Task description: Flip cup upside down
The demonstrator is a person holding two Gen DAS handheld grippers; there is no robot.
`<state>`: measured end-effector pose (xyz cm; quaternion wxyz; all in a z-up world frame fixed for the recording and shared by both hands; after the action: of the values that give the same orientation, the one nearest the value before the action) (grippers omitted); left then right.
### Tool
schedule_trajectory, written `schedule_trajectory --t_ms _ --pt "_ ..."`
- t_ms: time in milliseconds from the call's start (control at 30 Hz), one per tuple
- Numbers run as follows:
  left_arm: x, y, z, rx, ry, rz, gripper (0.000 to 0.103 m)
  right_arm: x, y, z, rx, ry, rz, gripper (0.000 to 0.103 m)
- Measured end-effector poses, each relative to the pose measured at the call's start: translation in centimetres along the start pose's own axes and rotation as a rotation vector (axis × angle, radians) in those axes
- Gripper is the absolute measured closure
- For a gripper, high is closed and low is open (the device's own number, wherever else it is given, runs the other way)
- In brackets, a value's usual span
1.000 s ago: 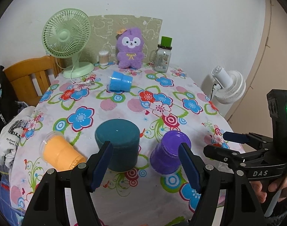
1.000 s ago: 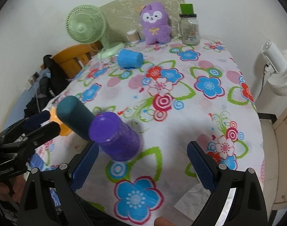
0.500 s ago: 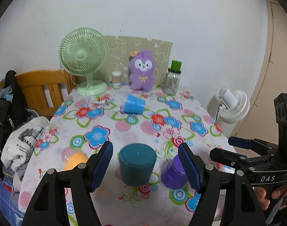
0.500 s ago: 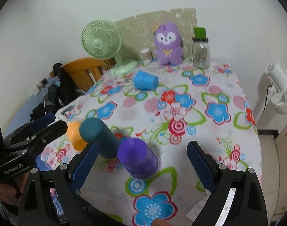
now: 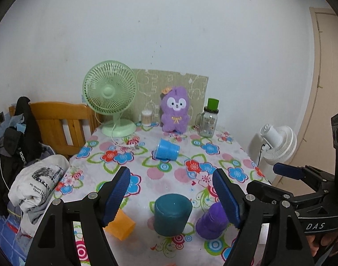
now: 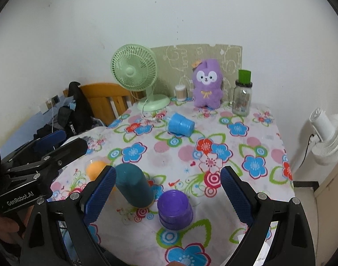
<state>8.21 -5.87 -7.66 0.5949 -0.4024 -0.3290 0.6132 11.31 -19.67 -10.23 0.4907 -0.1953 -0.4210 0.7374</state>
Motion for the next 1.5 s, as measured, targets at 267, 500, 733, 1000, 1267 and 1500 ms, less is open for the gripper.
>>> schedule_trajectory --t_ms 267,500,733,1000,1267,1500 --pt "0.0 -1.3 1.2 -0.054 -0.016 -0.012 0.020 0.8 -1.5 1.7 -0.066 0.010 0.017 0.007" --pt "0.5 -1.9 2.1 -0.097 -0.044 -0.015 0.005 1.1 -2.0 2.4 -0.094 0.030 0.027 0.002" --pt "0.7 -2.8 2.9 -0.132 -0.048 -0.014 0.003 1.8 -3.1 3.4 -0.142 0.039 0.049 0.002" --pt "1.2 -4.1 4.0 -0.189 -0.062 -0.018 0.000 2.5 -4.6 5.2 -0.237 0.068 0.090 0.000" --pt "1.2 -3.7 3.7 -0.169 -0.061 -0.011 0.000 2.2 -4.5 5.1 -0.227 0.076 0.070 0.000" --pt "1.1 -2.7 2.9 -0.118 -0.053 -0.007 0.000 1.6 -3.7 4.2 -0.182 0.086 0.046 0.000"
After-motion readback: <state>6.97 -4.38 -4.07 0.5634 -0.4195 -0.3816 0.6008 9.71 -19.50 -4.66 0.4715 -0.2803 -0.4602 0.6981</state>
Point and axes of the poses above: each gripper's, at about its wrist camera, not at the fingertips, and z roughly against the way its jaws point, x to its left, y to its underside, the point moved 9 cm from there along -z, roughly the way its jaws point, and after that the axes turned 1 degree about -y, right-handed, at the moved point
